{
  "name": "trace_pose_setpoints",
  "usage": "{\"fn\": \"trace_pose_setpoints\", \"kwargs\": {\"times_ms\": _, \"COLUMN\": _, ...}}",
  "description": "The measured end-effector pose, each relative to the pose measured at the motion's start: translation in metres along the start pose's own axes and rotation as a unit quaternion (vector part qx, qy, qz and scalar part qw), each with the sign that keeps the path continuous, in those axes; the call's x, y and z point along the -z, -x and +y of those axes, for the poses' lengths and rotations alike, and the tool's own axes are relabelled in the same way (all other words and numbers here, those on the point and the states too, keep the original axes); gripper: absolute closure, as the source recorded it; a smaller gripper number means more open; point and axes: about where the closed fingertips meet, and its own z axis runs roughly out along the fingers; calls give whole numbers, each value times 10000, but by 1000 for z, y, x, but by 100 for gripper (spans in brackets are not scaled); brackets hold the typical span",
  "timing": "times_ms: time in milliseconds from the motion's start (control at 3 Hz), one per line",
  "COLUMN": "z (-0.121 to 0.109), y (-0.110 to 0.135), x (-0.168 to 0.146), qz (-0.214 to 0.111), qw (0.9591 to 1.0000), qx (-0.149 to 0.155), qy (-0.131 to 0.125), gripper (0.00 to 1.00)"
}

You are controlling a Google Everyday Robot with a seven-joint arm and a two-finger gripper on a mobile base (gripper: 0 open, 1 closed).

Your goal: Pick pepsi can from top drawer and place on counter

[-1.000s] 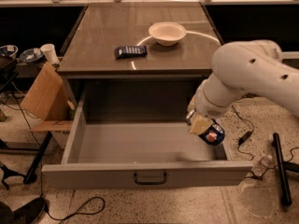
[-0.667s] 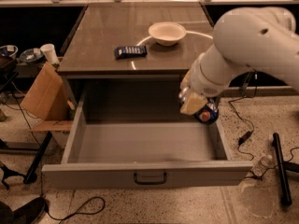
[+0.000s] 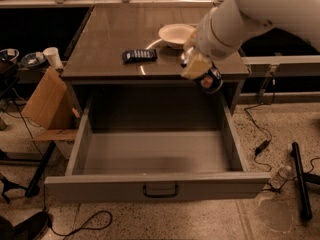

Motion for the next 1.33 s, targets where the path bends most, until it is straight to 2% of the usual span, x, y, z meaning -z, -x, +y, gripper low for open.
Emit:
{"fn": "trace_pose_setpoints", "kwargs": {"times_ms": 333, "z": -59, "y": 11, "x": 9, "qz": -533, "qw": 9968, "qx": -324, "qy": -495, "gripper": 100}}
{"fn": "trace_pose_setpoints", "kwargs": {"times_ms": 667, "z": -88, "y": 15, "x": 10, "qz": -908, "qw": 9919, "qx": -589, "qy": -658, "gripper": 100}}
{"fn": "trace_pose_setpoints", "kwargs": {"times_ms": 1000, "z": -109, "y": 18, "x": 2, "qz": -1270, "qw": 9849, "qx": -994, "qy": -627, "gripper": 100}}
{"fn": "trace_pose_setpoints", "kwargs": {"times_ms": 1333, "z": -116, "y": 20, "x": -20, "qz": -1809, "qw": 9680, "qx": -1648, "qy": -550, "gripper": 100}}
